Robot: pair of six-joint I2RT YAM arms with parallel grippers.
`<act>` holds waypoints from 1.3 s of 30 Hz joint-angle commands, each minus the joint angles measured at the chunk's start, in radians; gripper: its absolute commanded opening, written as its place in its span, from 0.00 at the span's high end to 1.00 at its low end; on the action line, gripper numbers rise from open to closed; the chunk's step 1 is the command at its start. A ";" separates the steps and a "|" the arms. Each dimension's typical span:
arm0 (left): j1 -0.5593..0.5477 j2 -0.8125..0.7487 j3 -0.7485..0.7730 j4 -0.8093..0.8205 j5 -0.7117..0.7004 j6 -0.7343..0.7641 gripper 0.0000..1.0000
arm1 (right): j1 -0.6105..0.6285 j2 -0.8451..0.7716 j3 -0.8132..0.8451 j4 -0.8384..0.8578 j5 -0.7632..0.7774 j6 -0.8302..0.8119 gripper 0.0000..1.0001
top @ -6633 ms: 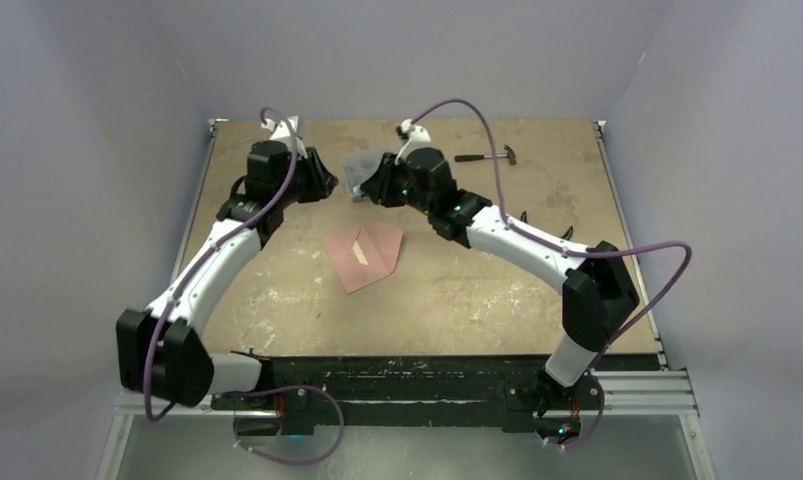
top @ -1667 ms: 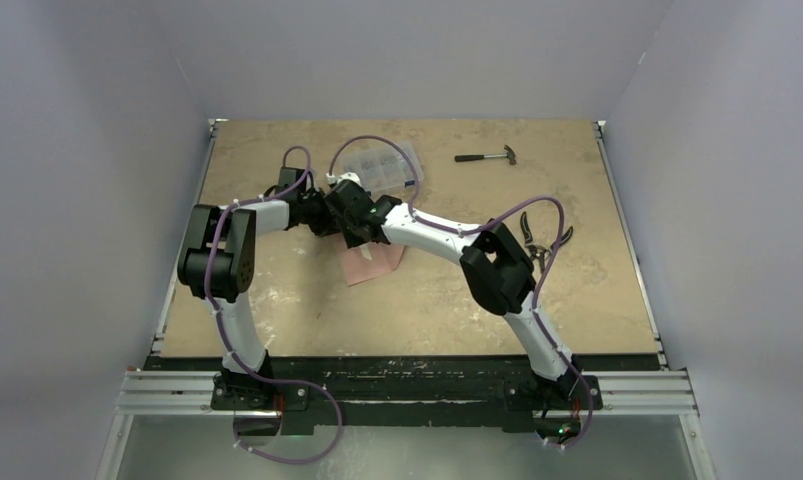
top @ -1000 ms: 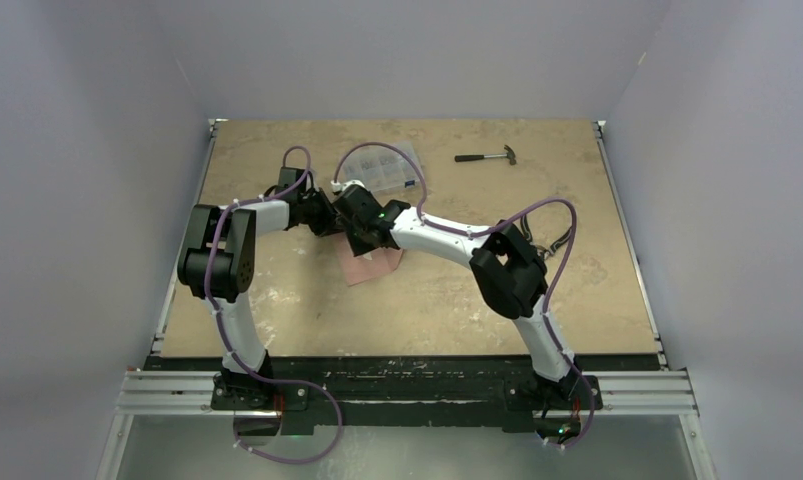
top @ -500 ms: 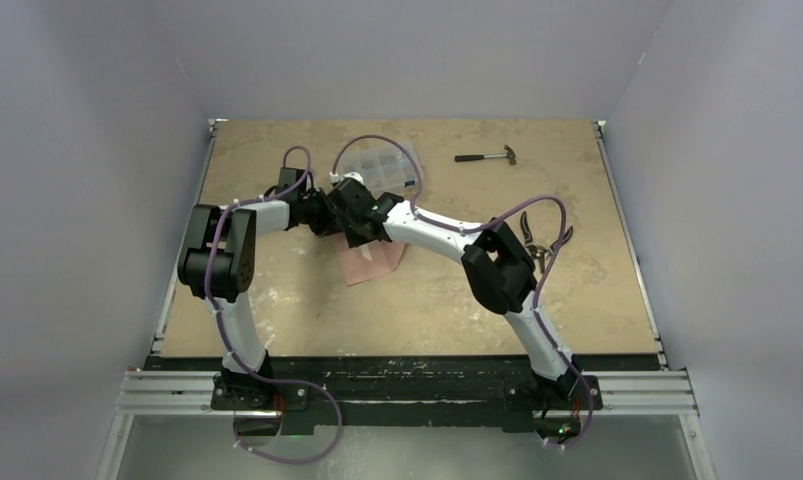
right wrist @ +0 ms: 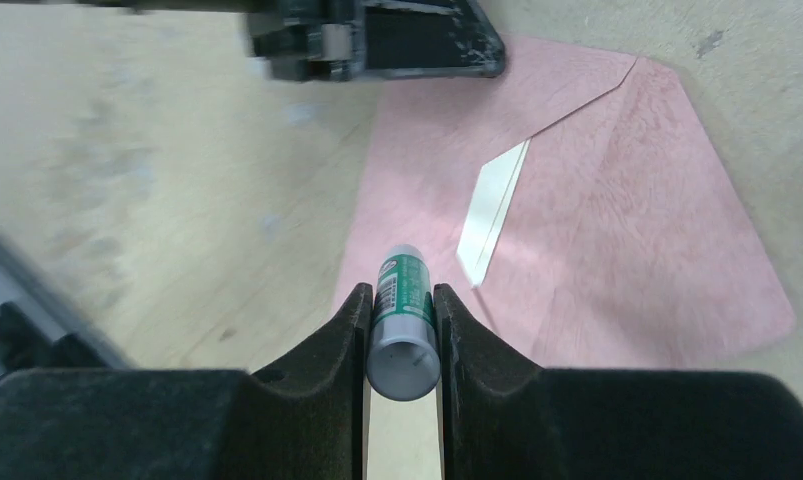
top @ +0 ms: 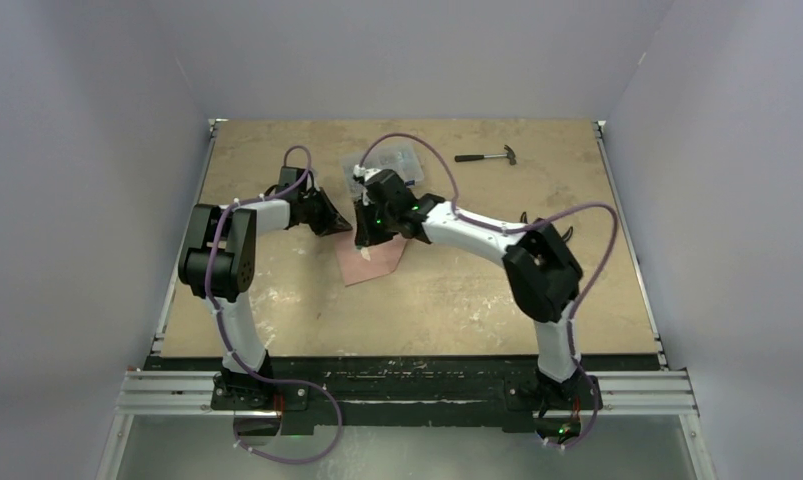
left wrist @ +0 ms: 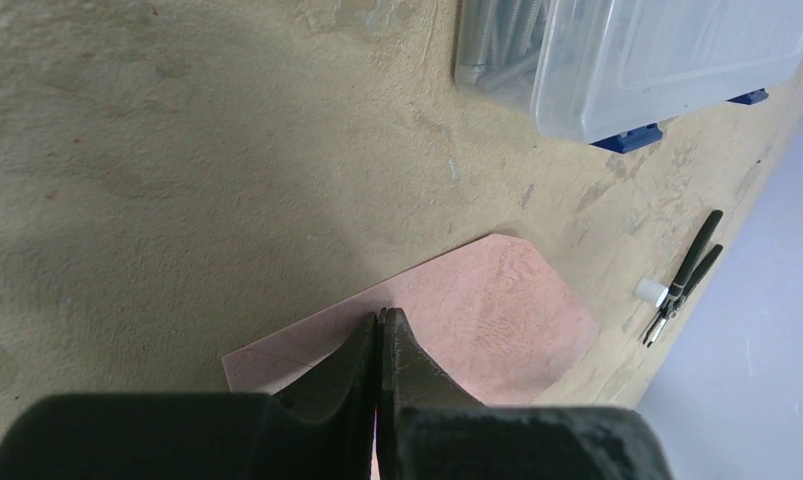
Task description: Place the letter into the envelope and seal it
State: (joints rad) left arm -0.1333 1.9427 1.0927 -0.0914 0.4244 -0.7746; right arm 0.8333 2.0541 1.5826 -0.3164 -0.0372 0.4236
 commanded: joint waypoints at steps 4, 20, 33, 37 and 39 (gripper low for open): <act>-0.005 -0.017 0.015 -0.097 -0.029 0.041 1.00 | -0.120 -0.365 -0.252 0.298 -0.290 0.090 1.00; -0.007 -0.264 0.008 0.008 0.090 0.085 0.30 | -0.366 -0.606 -0.700 0.670 -0.363 0.582 1.00; -0.021 -0.209 -0.004 -0.057 0.125 0.092 0.26 | -0.560 -0.464 -0.748 0.669 -0.374 0.595 1.00; -0.025 -0.185 0.003 -0.072 0.116 0.104 0.28 | -0.603 -0.279 -0.583 0.543 -0.488 0.465 1.00; -0.025 -0.175 0.012 -0.087 0.104 0.114 0.29 | -0.603 -0.197 -0.500 0.493 -0.519 0.427 1.00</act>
State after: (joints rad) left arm -0.1520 1.7523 1.0977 -0.1581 0.5236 -0.6952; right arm 0.2329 1.7397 0.9203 0.2771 -0.4473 0.9703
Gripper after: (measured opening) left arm 0.718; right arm 0.257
